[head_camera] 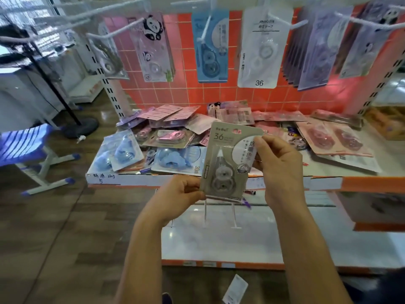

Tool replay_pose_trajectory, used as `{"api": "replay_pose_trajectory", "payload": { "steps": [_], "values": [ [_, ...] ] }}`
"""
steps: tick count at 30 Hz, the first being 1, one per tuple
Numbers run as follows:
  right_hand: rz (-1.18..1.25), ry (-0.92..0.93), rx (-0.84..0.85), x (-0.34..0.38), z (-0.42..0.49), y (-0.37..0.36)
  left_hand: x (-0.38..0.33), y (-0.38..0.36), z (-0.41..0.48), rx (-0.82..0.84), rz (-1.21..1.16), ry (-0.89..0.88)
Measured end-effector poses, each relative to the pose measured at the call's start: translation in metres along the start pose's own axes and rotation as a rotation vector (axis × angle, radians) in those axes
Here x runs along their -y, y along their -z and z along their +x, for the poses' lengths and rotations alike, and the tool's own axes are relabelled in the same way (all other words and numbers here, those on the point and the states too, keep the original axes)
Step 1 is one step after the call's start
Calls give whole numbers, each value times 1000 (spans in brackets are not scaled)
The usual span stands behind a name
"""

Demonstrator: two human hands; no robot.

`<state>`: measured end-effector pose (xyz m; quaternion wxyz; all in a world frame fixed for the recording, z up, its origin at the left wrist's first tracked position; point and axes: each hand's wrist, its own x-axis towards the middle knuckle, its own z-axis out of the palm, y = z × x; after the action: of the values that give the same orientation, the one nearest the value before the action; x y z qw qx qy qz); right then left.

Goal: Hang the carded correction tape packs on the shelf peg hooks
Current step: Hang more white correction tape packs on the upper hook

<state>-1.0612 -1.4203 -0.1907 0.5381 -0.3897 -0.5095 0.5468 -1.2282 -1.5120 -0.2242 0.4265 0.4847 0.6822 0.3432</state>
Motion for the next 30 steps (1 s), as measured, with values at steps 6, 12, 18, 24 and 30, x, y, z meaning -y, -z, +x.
{"api": "replay_pose_trajectory", "payload": {
  "steps": [6,12,18,24,30],
  "values": [
    [-22,25,64,-5,1,-58,18,51,-7,-30,238,12],
    [-92,113,130,-5,-1,-128,31,122,-10,-129,380,-1],
    [-163,271,126,0,1,-184,34,178,-11,-153,407,-53],
    [-210,389,84,8,-5,-229,38,229,-16,-184,450,-139],
    [-234,521,100,19,-11,-267,48,266,-26,-250,360,-247]
  ]
}}
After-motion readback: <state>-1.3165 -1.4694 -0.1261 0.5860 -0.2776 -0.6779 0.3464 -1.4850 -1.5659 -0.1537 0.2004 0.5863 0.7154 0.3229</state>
